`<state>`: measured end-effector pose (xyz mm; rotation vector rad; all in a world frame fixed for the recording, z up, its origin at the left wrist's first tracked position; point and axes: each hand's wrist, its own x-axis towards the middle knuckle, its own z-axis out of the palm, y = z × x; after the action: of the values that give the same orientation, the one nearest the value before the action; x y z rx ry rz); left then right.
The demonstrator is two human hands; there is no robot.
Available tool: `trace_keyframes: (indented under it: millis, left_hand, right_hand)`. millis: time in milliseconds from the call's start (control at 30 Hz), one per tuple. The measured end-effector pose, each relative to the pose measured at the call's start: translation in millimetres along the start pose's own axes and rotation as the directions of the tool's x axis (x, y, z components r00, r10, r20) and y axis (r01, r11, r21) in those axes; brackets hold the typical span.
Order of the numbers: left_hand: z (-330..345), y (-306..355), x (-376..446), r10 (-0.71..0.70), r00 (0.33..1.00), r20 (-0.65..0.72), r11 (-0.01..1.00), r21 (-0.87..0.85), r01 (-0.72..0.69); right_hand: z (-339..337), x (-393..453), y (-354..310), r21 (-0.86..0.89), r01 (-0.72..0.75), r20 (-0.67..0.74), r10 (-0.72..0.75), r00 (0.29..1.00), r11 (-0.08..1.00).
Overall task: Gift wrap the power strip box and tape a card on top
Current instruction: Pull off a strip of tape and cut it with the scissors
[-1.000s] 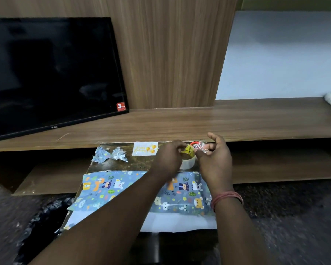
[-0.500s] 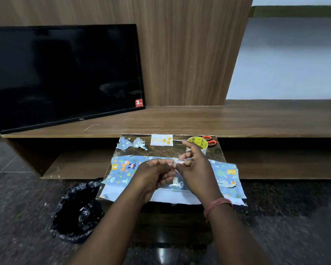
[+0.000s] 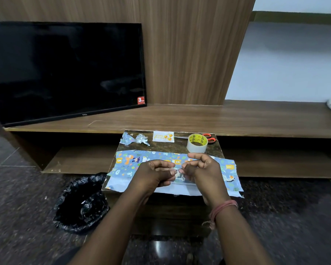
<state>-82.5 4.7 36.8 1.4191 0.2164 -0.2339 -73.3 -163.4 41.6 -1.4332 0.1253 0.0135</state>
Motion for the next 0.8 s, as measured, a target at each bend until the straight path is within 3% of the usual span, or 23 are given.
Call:
trace_keyframes:
  millis: [133,233,367,500,600,800]
  left_hand:
    - [-5,8,3,0.045,0.999,-0.018,0.999,0.031,-0.044]
    - [-16,14,4,0.083,0.996,-0.022,0.990,0.117,-0.080]
    - [-33,23,8,0.108,0.987,0.123,0.949,0.284,-0.139]
    - [-37,31,7,0.048,0.952,0.302,0.984,0.149,-0.097]
    - [-38,27,11,0.030,0.927,0.374,0.981,0.166,-0.098]
    - [-39,27,14,0.011,0.947,0.322,0.972,0.220,-0.086]
  right_hand:
    - [5,2,-3,0.002,0.053,0.015,-0.053,0.998,0.999]
    - [9,5,-10,-0.110,0.166,0.064,-0.159,0.985,0.980]
    - [18,7,-14,-0.269,0.283,0.199,-0.234,0.952,0.921]
    - [28,4,-14,-0.491,0.467,0.333,-0.337,0.881,0.735]
    - [34,4,-14,-0.504,0.492,0.364,-0.342,0.866,0.709]
    - [33,6,-14,-0.476,0.489,0.342,-0.358,0.869,0.731]
